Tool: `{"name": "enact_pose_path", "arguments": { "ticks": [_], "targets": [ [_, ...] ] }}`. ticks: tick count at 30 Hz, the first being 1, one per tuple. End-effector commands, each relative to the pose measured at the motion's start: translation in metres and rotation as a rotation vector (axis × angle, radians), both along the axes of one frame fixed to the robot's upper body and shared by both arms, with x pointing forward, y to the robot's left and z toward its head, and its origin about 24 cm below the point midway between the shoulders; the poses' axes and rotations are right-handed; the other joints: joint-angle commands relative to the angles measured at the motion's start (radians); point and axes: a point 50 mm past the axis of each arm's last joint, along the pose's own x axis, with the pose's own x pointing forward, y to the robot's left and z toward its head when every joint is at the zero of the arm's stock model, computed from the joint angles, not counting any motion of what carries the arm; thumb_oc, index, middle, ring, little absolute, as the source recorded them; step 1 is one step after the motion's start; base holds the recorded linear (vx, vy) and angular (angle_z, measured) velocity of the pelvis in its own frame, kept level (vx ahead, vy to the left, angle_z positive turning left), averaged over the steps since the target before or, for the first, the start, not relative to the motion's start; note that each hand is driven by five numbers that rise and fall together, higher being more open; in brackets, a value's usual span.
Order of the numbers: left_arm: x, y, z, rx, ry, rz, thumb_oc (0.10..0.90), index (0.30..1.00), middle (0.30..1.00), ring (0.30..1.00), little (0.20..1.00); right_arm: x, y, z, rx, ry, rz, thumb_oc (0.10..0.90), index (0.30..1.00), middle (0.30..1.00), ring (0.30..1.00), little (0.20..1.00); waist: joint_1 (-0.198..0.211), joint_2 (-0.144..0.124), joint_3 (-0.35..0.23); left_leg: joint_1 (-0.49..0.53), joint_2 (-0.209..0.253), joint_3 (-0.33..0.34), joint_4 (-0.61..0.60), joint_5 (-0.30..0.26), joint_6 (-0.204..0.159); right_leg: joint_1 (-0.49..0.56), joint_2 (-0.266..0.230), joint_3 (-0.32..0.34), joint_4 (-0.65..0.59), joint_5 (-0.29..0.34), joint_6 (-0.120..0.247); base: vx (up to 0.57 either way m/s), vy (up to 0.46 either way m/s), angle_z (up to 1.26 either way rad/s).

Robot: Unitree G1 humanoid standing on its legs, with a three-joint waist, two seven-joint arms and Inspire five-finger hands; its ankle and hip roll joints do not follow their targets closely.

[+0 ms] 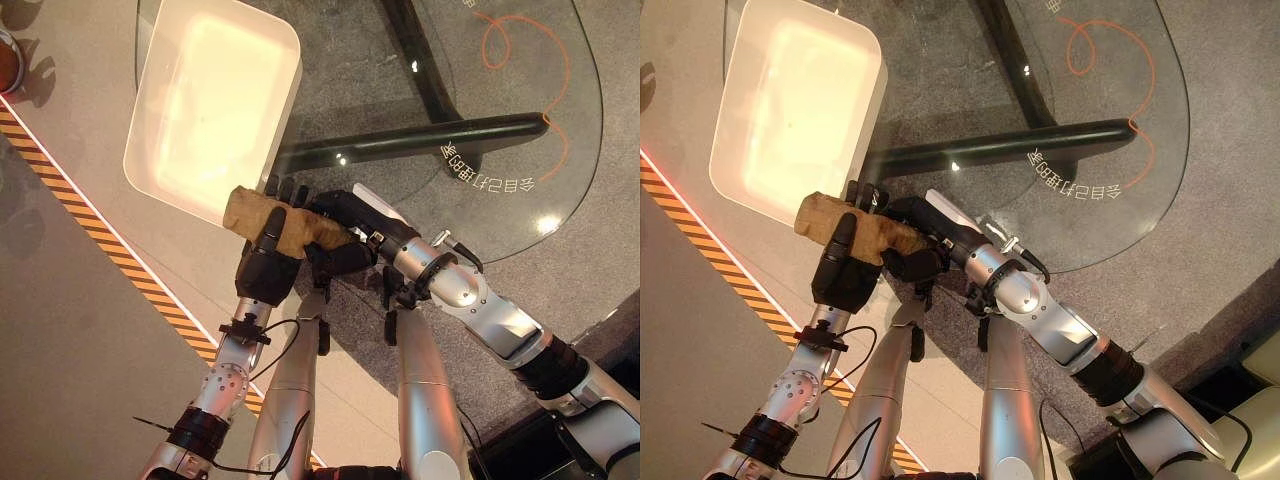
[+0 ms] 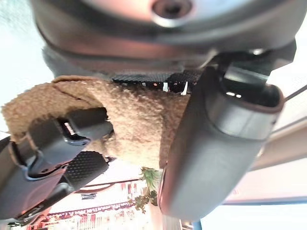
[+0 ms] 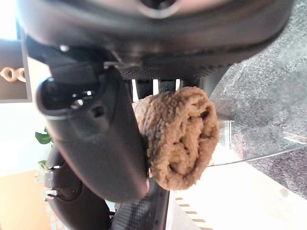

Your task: Wipe the table with a cloth and put it in the basket.

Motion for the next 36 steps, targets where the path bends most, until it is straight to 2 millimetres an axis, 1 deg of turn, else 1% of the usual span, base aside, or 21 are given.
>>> {"name": "enact_pose_path", "arguments": {
  "ticks": [1,10,19,20,21,22,23,24,31,36],
  "targets": [
    [-0.0085,0.0254,0.0653,-0.152,-0.409,0.11,0.8,0.9,0.9,0.9,0.9,-0.0139,0.0014,0.0094,0.013,-0.059,0.05,0.1,0.3,0.3,0.3,0.2,0.005,0.005,-0.026,0.03,0.005,0.03,0.004,-0.033,0.006,0.019,0.057,0.028,-0.099,0.081,-0.001,0.0,0.0,0.0],
    [-0.0101,0.0234,0.0646,-0.174,-0.42,0.113,0.8,0.9,0.9,0.9,0.9,-0.0143,0.002,0.0102,0.004,-0.06,0.045,0.1,0.3,0.3,0.3,0.2,0.004,0.006,-0.026,0.02,0.004,0.027,0.004,-0.032,0.005,0.009,0.06,0.036,-0.101,0.081,0.0,0.0,0.0,0.0],
    [-0.0099,0.0274,0.0658,-0.195,-0.432,0.141,0.8,0.9,0.9,0.9,0.9,-0.0135,0.0022,0.0081,-0.012,-0.052,0.048,0.1,0.3,0.3,0.3,0.2,0.004,0.009,-0.026,0.016,0.002,0.025,0.007,-0.034,0.004,0.003,0.059,0.041,-0.103,0.082,0.003,0.0,0.0,0.0],
    [-0.0097,0.0274,0.0661,-0.202,-0.434,0.145,0.764,0.869,0.869,0.869,0.864,-0.0131,0.0029,0.0078,-0.015,-0.051,0.049,0.1,0.3,0.3,0.3,0.2,0.004,0.009,-0.026,0.017,0.002,0.024,0.006,-0.035,0.004,0.004,0.06,0.043,-0.104,0.082,0.003,0.0,0.0,0.0],
    [-0.0095,0.0271,0.0668,-0.202,-0.437,0.145,0.641,0.764,0.764,0.764,0.741,-0.0129,0.0032,0.008,-0.016,-0.051,0.049,0.1,0.3,0.3,0.3,0.2,0.004,0.009,-0.026,0.017,0.002,0.024,0.005,-0.035,0.004,0.004,0.06,0.044,-0.104,0.083,0.004,0.0,0.0,0.0],
    [-0.0093,0.026,0.0672,-0.196,-0.44,0.142,0.421,0.575,0.575,0.575,0.521,-0.0128,0.0036,0.0082,-0.017,-0.051,0.05,0.1,0.3,0.3,0.3,0.2,0.004,0.008,-0.026,0.017,0.002,0.024,0.005,-0.035,0.003,0.004,0.06,0.044,-0.106,0.083,0.004,0.0,0.0,0.0],
    [-0.0093,0.0252,0.0673,-0.191,-0.442,0.14,0.38,0.54,0.54,0.54,0.48,-0.013,0.0038,0.0085,-0.017,-0.051,0.051,0.1,0.3,0.3,0.3,0.2,0.004,0.007,-0.026,0.013,0.002,0.024,0.007,-0.035,0.003,0.001,0.06,0.045,-0.105,0.084,0.004,0.0,0.0,0.0],
    [-0.0095,0.0248,0.0677,-0.186,-0.445,0.14,0.108,0.307,0.307,0.307,0.208,-0.013,0.0037,0.0086,-0.018,-0.052,0.05,0.1,0.3,0.3,0.3,0.2,0.004,0.007,-0.026,0.011,0.002,0.023,0.008,-0.034,0.003,-0.001,0.06,0.045,-0.104,0.085,0.004,0.0,0.0,0.0],
    [-0.0086,0.0232,0.0691,-0.138,-0.438,0.144,0.1,0.3,0.3,0.3,0.2,-0.0135,0.0052,0.0107,-0.018,-0.056,0.069,0.1,0.3,0.3,0.3,0.2,0.004,0.006,-0.026,0.012,0.0,0.019,0.006,-0.035,0.004,-0.001,0.058,0.049,-0.112,0.09,0.008,0.0,0.0,0.0],
    [-0.0073,0.019,0.0707,-0.025,-0.419,0.159,0.1,0.3,0.3,0.3,0.2,-0.016,0.009,0.0144,-0.013,-0.069,0.099,0.1,0.3,0.3,0.3,0.2,0.005,0.01,-0.026,0.003,-0.001,0.018,0.01,-0.033,0.005,-0.01,0.057,0.051,-0.113,0.095,0.009,0.0,0.0,0.0]
  ]
}}
